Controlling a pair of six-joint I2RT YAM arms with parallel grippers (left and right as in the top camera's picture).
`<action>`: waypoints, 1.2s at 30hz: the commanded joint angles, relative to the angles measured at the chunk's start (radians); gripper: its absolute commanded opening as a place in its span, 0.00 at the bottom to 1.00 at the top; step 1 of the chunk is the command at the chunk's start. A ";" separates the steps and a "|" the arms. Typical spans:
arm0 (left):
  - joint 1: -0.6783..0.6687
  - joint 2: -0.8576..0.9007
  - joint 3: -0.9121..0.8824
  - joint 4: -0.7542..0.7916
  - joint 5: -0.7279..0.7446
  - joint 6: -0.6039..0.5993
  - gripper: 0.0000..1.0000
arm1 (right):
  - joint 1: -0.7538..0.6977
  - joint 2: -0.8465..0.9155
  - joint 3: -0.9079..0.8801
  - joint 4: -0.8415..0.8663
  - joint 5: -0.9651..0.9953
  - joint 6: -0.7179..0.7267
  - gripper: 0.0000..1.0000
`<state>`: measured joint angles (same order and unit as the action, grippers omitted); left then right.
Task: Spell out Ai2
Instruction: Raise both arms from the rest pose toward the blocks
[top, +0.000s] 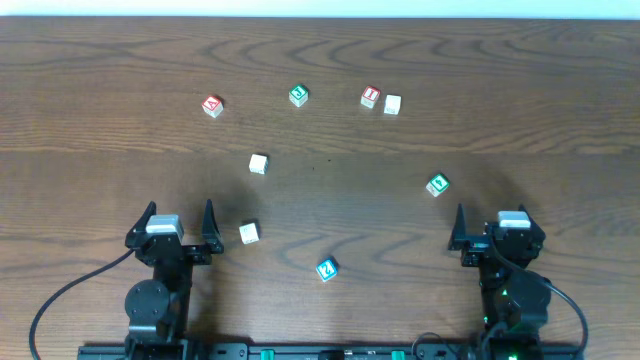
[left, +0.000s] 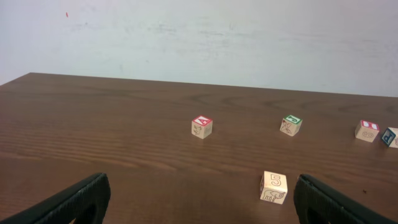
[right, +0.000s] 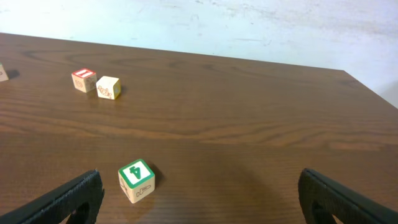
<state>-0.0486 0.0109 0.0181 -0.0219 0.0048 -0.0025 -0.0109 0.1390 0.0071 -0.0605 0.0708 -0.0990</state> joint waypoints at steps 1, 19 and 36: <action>0.002 -0.006 -0.013 -0.055 0.014 0.007 0.95 | -0.008 -0.009 -0.002 -0.005 0.000 -0.011 0.99; 0.002 -0.006 -0.013 -0.055 0.014 0.007 0.95 | -0.008 -0.009 -0.002 -0.005 0.000 -0.011 0.99; 0.002 -0.006 -0.013 -0.037 -0.027 0.006 0.95 | -0.008 -0.009 -0.002 -0.006 0.000 -0.011 0.99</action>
<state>-0.0486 0.0109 0.0181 -0.0189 -0.0002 -0.0025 -0.0109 0.1390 0.0071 -0.0605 0.0711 -0.0990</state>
